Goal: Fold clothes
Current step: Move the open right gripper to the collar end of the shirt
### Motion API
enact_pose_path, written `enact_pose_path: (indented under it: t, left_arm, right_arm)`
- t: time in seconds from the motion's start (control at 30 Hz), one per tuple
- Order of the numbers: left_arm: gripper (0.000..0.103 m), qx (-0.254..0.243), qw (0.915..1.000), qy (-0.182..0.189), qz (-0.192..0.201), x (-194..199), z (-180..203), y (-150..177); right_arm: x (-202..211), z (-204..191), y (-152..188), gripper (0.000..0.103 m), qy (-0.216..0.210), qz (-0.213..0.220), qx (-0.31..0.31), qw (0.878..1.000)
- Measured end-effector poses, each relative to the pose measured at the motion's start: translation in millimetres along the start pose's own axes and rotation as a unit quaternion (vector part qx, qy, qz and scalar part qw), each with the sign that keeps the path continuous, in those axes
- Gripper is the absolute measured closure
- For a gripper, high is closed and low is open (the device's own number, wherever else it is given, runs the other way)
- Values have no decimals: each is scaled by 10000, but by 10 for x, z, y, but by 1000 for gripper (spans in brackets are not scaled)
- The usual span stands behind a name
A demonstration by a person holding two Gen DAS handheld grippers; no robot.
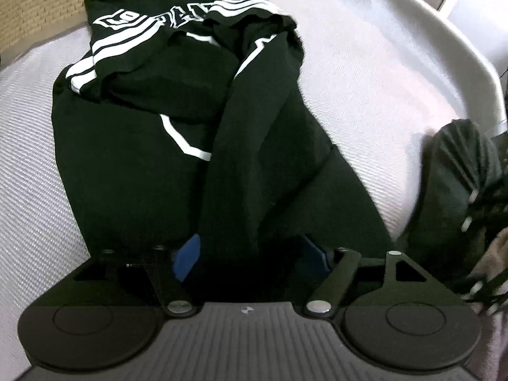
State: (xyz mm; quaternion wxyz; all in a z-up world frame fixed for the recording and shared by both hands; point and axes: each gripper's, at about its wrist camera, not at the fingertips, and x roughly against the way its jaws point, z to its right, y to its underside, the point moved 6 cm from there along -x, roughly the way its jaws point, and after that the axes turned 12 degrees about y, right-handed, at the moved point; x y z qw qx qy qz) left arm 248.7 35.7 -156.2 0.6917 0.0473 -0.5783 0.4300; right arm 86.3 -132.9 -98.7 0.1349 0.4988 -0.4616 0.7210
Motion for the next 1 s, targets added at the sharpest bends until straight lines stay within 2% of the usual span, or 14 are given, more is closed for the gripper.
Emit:
enact_pose_path:
  t: [0.03, 0.1, 0.2, 0.23, 0.3, 0.37, 0.5, 0.53, 0.57, 0.63, 0.7, 0.77, 0.93, 1.0]
  left_arm:
    - [29, -2, 9999, -150, -25, -43, -31, -3]
    - [31, 44, 9999, -128, -43, -82, -40, 9]
    - [74, 114, 9999, 56, -4, -66, -22, 27]
    - [85, 135, 9998, 120, 15, -48, -13, 35]
    - [94, 92, 9997, 195, 112, 22, 10, 45]
    - [94, -26, 9996, 103, 263, 139, 31, 46]
    - [96, 72, 9985, 97, 527, 331, -19, 53]
    - [96, 109, 9984, 42, 554, 358, -58, 66]
    - [96, 195, 9983, 51, 538, 361, -91, 84]
    - [96, 273, 9982, 108, 515, 358, -102, 112]
    - [96, 274, 9984, 130, 478, 338, -79, 126]
    - [96, 207, 9990, 117, 384, 296, -50, 140]
    - [96, 239, 9990, 205, 313, 264, -61, 155]
    - [95, 233, 9990, 216, 310, 264, -75, 168]
  right_arm:
    - [9, 64, -20, 64, 30, 66, -114, 9999]
    - [-25, 165, -87, 64, 100, 211, -350, 9991]
    - [-136, 330, -200, 64, 218, 392, -693, 9966]
    - [-175, 391, -250, 64, 210, 481, -771, 9956]
    - [-223, 515, -371, 64, 203, 754, -1045, 9915]
    - [-276, 686, -514, 64, 271, 986, -1429, 9844]
    - [-434, 950, -832, 63, 415, 1252, -1612, 9781]
    - [-495, 1051, -884, 56, 451, 1279, -1757, 9751]
    - [-556, 1159, -923, 52, 540, 1288, -1905, 9717]
    - [-678, 1375, -999, 52, 716, 1306, -2199, 9641]
    - [-756, 1598, -1040, 52, 1186, 1351, -2275, 9570]
    - [-820, 1787, -1081, 50, 1674, 1360, -2145, 9526]
    - [-1089, 2091, -1199, 48, 2397, 1152, -1443, 9531]
    - [-1209, 2161, -1250, 45, 2654, 1087, -1050, 9522]
